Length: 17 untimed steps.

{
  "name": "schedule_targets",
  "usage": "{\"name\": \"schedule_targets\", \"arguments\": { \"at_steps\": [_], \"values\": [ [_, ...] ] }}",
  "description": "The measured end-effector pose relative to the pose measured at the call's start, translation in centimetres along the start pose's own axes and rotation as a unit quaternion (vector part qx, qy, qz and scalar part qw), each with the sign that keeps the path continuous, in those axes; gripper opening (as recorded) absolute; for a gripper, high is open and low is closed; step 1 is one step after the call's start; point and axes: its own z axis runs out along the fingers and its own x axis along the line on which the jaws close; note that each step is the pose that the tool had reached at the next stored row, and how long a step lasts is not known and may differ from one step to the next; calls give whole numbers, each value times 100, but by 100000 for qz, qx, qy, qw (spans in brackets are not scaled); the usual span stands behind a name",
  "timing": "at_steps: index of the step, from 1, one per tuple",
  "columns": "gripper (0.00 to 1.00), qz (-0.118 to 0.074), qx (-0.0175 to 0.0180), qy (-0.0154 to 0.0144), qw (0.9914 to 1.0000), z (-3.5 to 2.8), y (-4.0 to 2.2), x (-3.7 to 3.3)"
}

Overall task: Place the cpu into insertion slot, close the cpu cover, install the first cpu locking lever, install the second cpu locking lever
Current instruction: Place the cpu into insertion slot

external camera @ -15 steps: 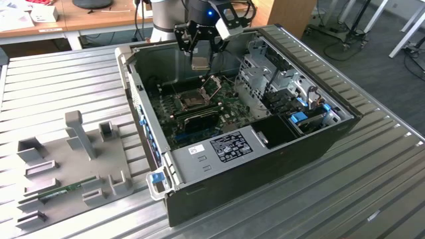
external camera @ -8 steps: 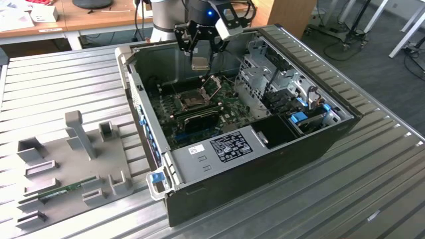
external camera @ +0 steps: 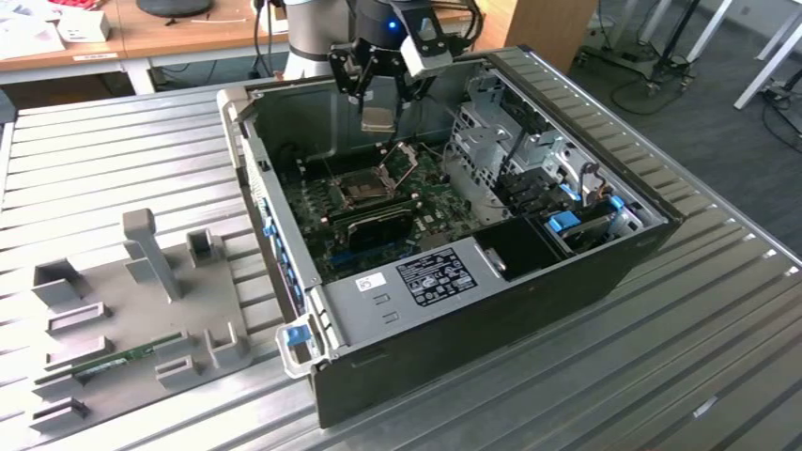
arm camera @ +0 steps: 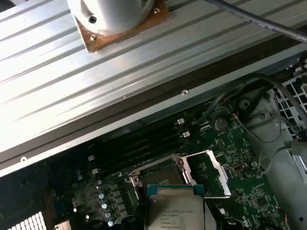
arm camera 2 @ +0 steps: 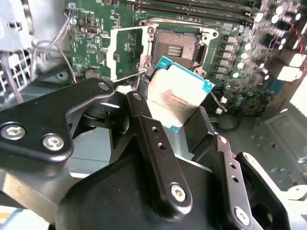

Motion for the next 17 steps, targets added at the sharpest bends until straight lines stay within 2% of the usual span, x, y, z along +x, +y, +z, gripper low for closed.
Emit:
{"name": "schedule_targets", "arguments": {
  "at_steps": [3,6,9,14,15,17],
  "values": [
    [54,2765,-60,-243,99961,4,0,0],
    [54,5442,-118,-482,99851,8,-1,0],
    [54,8128,-165,-718,99666,12,-1,0],
    [54,12358,-256,-1093,99227,17,-2,0],
    [54,12626,-253,-1114,99193,17,-2,0],
    [54,12698,-252,-1125,99184,16,-2,0]
  ]
}}
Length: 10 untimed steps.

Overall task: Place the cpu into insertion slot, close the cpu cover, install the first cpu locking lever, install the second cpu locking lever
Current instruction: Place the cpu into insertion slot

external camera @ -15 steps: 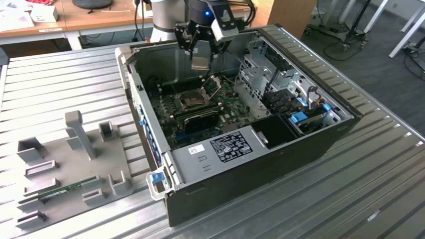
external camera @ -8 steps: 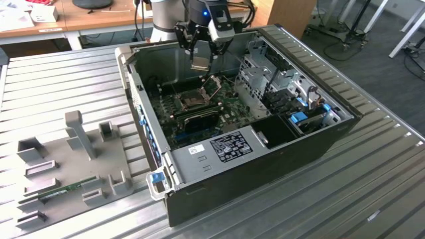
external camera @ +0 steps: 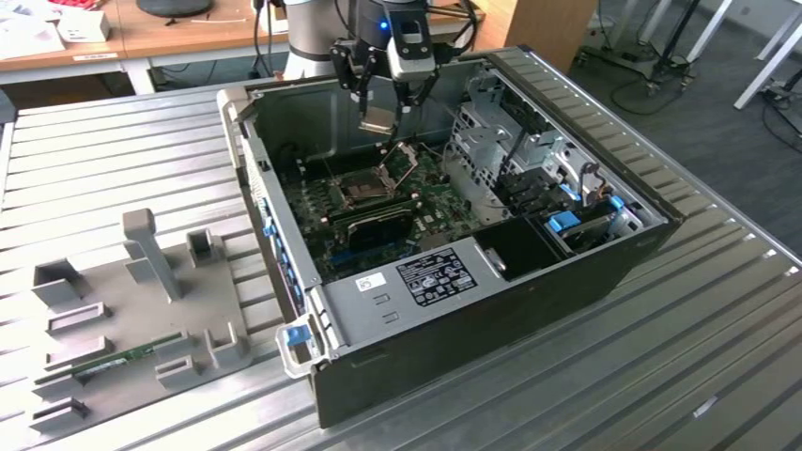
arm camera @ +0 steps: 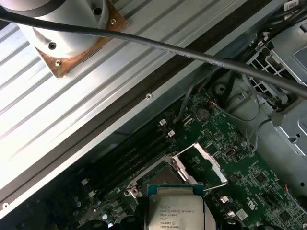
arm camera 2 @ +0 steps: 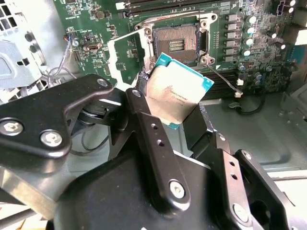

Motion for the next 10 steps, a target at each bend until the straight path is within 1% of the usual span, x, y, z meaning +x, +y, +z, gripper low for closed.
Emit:
{"name": "schedule_targets", "arguments": {
  "at_steps": [6,8,10],
  "values": [
    [54,206,-7,-19,100000,0,0,0],
    [54,890,-26,-78,99996,1,0,0],
    [54,1993,-41,-176,99980,2,0,0]
  ]
}}
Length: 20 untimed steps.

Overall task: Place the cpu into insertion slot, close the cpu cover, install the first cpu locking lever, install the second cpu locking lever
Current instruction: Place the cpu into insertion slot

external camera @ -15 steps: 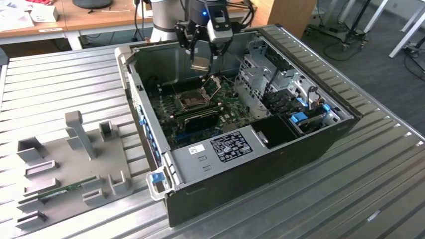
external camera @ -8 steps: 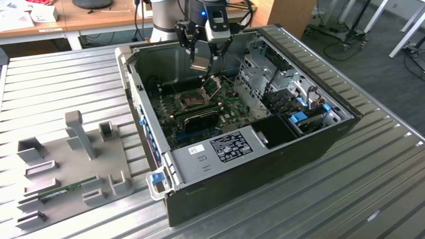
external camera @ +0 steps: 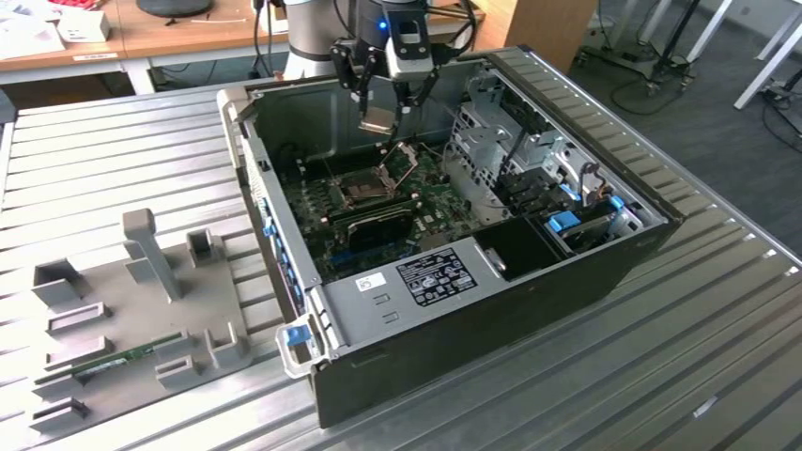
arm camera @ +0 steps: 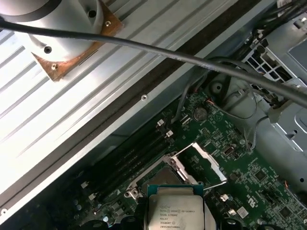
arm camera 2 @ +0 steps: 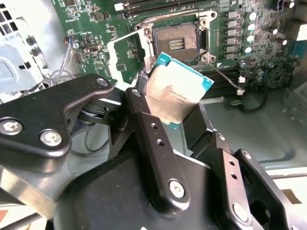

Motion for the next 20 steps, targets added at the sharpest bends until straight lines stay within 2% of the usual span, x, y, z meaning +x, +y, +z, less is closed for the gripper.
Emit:
{"name": "schedule_targets", "arguments": {
  "at_steps": [2,15,20],
  "values": [
    [54,928,-16,-80,99996,0,0,0],
    [54,1141,-21,-101,99993,0,0,0],
    [54,2120,-41,-189,99977,1,0,0]
  ]
}}
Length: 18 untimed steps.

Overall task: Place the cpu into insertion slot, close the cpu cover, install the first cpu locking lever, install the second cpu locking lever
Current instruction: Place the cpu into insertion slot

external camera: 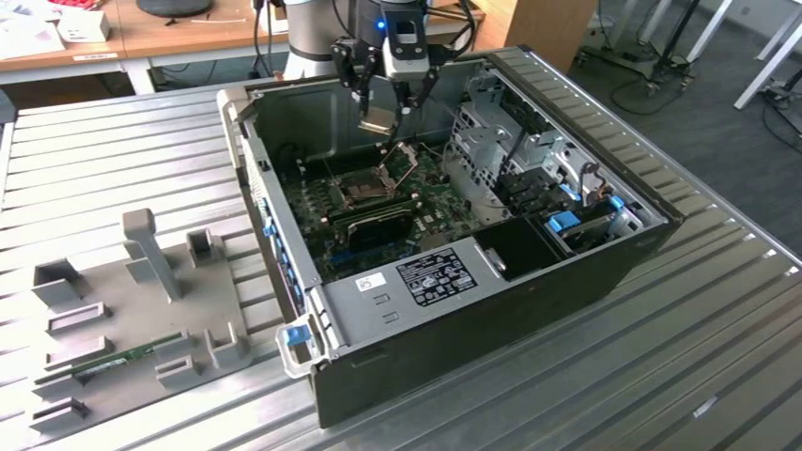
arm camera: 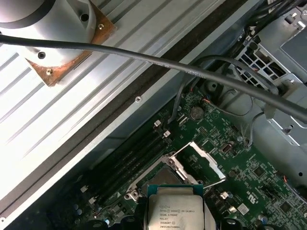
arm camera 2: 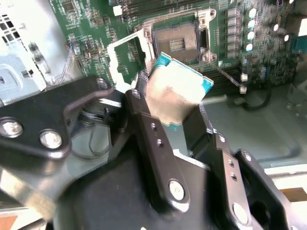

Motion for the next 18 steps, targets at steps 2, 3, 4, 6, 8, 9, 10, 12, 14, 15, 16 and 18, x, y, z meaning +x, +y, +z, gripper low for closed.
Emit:
{"name": "schedule_targets", "arguments": {
  "at_steps": [2,3,4,6,8,9,10,12,14,15,16,18],
  "values": [
    [54,659,-15,-57,99998,0,0,0],
    [54,1032,-23,-90,99995,1,0,0],
    [54,1449,-32,-127,99989,1,0,0],
    [54,2431,-50,-213,99970,2,0,0],
    [54,3443,-67,-303,99940,2,0,0],
    [54,3764,-72,-328,99929,2,0,0],
    [54,3841,-74,-336,99926,2,0,0],
    [54,3863,-76,-341,99925,2,0,0],
    [54,3873,-74,-342,99924,2,0,0],
    [54,3875,-75,-342,99924,2,0,0],
    [54,3878,-76,-343,99924,2,0,0],
    [54,3878,-77,-343,99924,2,0,0]
  ]
}}
